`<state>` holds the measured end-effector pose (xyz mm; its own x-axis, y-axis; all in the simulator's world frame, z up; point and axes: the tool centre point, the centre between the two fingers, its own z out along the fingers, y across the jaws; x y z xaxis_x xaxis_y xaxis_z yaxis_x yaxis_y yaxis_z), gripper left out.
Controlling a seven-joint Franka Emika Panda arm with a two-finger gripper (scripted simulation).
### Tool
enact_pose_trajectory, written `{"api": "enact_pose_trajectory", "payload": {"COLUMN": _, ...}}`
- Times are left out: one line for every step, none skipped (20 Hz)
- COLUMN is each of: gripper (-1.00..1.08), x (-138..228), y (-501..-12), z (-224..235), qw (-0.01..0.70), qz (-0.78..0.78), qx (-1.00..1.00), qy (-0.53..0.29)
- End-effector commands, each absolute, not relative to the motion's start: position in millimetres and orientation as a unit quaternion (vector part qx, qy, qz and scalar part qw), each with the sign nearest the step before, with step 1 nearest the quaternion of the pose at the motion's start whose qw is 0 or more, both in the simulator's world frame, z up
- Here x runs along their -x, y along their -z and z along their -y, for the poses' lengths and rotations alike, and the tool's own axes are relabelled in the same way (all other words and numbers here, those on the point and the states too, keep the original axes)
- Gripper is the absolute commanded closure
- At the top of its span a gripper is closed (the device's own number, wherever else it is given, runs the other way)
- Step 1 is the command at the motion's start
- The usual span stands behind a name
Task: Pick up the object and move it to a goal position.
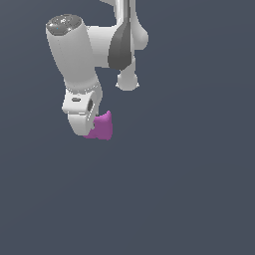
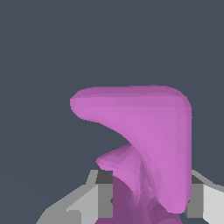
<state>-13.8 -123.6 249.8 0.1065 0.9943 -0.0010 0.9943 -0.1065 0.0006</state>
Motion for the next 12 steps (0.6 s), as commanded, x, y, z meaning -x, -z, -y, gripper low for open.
{"api": "enact_pose_trajectory", "payload": {"gripper": 1.08, "x": 21.4, "y": -268.2, "z": 124.9, "qw": 0.0, "qz": -0.669, "qx": -0.744, "qy": 0.0}}
{"api": "enact_pose_trajectory", "payload": {"gripper": 1.08, "x": 23.7, "y": -274.5, "z": 125.4, "qw": 0.0, "qz": -0.669, "qx": -0.744, "qy": 0.0}}
{"api": "enact_pose_trajectory", "payload": {"gripper": 1.08, "x": 25.8, "y": -280.2, "z": 125.9, "qw": 0.0, "qz": -0.669, "qx": -0.744, "qy": 0.0}}
{"api": "enact_pose_trajectory", "payload": {"gripper": 1.08, "x": 27.7, "y": -285.5, "z": 126.4, "qw": 0.0, "qz": -0.669, "qx": -0.744, "qy": 0.0}}
{"api": "enact_pose_trajectory", "payload": {"gripper": 1.08, "x": 29.3, "y": -290.2, "z": 126.8, "qw": 0.0, "qz": -0.669, "qx": -0.744, "qy": 0.0}}
{"api": "enact_pose_trajectory", "payload": {"gripper": 1.08, "x": 30.8, "y": -294.4, "z": 127.2, "qw": 0.0, "qz": -0.669, "qx": -0.744, "qy": 0.0}}
{"api": "enact_pose_trajectory", "payload": {"gripper": 1.08, "x": 32.0, "y": -298.0, "z": 127.7, "qw": 0.0, "qz": -0.668, "qx": -0.744, "qy": 0.0}}
{"api": "enact_pose_trajectory", "payload": {"gripper": 1.08, "x": 33.0, "y": -301.0, "z": 128.0, "qw": 0.0, "qz": -0.668, "qx": -0.744, "qy": 0.0}}
{"api": "enact_pose_trajectory", "payload": {"gripper": 1.08, "x": 33.7, "y": -303.3, "z": 128.3, "qw": 0.0, "qz": -0.668, "qx": -0.744, "qy": 0.0}}
{"api": "enact_pose_trajectory", "payload": {"gripper": 1.08, "x": 34.2, "y": -304.9, "z": 128.4, "qw": 0.0, "qz": -0.668, "qx": -0.744, "qy": 0.0}}
{"api": "enact_pose_trajectory", "payload": {"gripper": 1.08, "x": 34.5, "y": -305.9, "z": 128.5, "qw": 0.0, "qz": -0.668, "qx": -0.744, "qy": 0.0}}
{"api": "enact_pose_trajectory", "payload": {"gripper": 1.08, "x": 34.6, "y": -306.2, "z": 128.6, "qw": 0.0, "qz": -0.668, "qx": -0.744, "qy": 0.0}}
